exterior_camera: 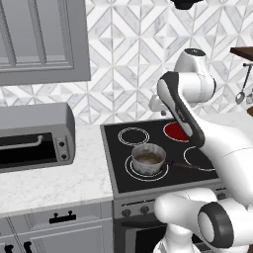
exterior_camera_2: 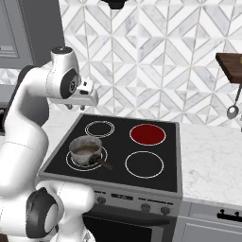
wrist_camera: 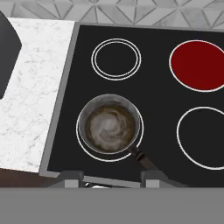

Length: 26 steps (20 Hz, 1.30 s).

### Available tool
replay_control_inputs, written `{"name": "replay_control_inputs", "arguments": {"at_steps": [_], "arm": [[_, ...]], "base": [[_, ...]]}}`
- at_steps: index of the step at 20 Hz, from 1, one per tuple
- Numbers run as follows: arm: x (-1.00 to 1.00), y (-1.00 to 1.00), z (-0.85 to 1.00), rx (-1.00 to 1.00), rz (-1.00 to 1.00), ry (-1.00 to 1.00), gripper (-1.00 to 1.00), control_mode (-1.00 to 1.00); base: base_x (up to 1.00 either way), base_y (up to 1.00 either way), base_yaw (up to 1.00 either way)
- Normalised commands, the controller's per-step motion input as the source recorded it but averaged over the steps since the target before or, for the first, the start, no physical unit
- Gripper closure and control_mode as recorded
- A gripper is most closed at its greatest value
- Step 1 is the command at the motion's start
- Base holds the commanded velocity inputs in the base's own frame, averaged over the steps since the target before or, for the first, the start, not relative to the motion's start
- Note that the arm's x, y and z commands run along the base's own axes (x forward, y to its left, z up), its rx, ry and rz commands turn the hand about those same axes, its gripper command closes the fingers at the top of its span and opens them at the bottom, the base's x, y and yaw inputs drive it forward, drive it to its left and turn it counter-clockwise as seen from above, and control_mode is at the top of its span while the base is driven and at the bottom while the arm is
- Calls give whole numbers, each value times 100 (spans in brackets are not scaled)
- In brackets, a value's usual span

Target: Turn off the rear right burner of the stove.

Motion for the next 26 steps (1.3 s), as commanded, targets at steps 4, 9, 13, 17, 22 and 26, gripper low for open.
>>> {"name": "replay_control_inputs", "arguments": {"at_steps": [4,9,13,17,22,26], "arm": [[-13,0,0,0,0,0,-100,-100],[-8,-28,-10,0,0,0,-100,-100],[-1,-63,-9,0,0,0,-100,-100],[0,-21,-1,0,0,0,-100,-100],[0,0,0,0,0,0,-100,-100],[0,0,0,0,0,0,-100,-100]], "base": [[0,0,0],[0,0,0],[0,0,0],[0,0,0],[0,0,0],[0,0,0]]}}
